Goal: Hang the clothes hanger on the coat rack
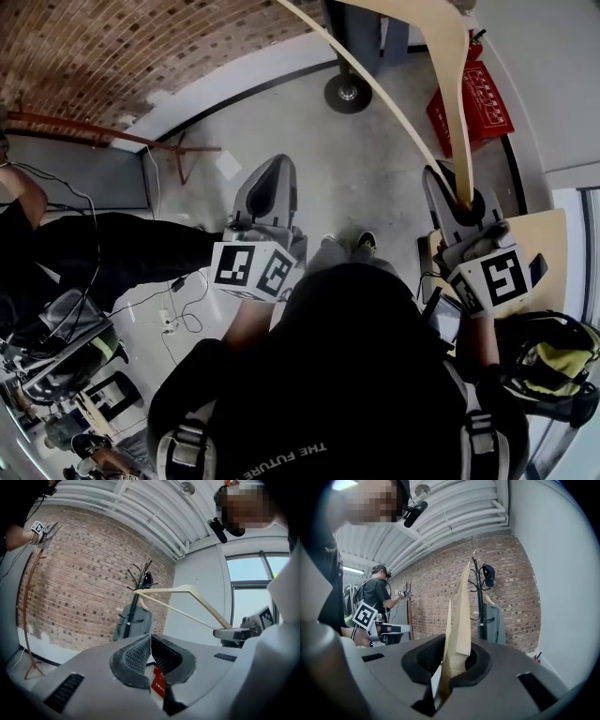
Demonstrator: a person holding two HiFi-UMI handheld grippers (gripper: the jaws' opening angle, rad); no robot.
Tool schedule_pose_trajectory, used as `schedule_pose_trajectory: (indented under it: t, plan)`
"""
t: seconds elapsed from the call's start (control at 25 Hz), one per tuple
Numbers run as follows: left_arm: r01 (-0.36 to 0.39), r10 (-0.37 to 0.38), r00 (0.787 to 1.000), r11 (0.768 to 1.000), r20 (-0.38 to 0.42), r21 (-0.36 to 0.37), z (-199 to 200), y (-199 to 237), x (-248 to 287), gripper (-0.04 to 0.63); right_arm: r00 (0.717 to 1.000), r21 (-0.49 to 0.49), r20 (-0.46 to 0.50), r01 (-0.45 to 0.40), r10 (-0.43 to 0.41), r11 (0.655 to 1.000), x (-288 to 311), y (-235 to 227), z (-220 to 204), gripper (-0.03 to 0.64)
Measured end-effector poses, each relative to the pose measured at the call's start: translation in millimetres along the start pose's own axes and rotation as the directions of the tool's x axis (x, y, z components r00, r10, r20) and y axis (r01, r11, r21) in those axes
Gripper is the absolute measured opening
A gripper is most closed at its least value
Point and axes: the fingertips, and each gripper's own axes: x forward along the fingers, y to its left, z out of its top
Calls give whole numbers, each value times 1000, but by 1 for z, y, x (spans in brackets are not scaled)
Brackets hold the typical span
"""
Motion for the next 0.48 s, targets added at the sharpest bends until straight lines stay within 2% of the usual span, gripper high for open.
schedule_pose_trajectory:
  t: [0.2, 0.48]
  plan:
    - [8, -8, 1000, 1000, -14, 0, 3, 9, 26, 23, 1000, 11, -4, 3, -3, 1000, 23, -17, 1, 43]
    - [30, -30, 1000, 1000, 0, -8, 14, 46, 77, 23, 999, -10, -14, 33, -33, 999, 74, -43, 6, 43]
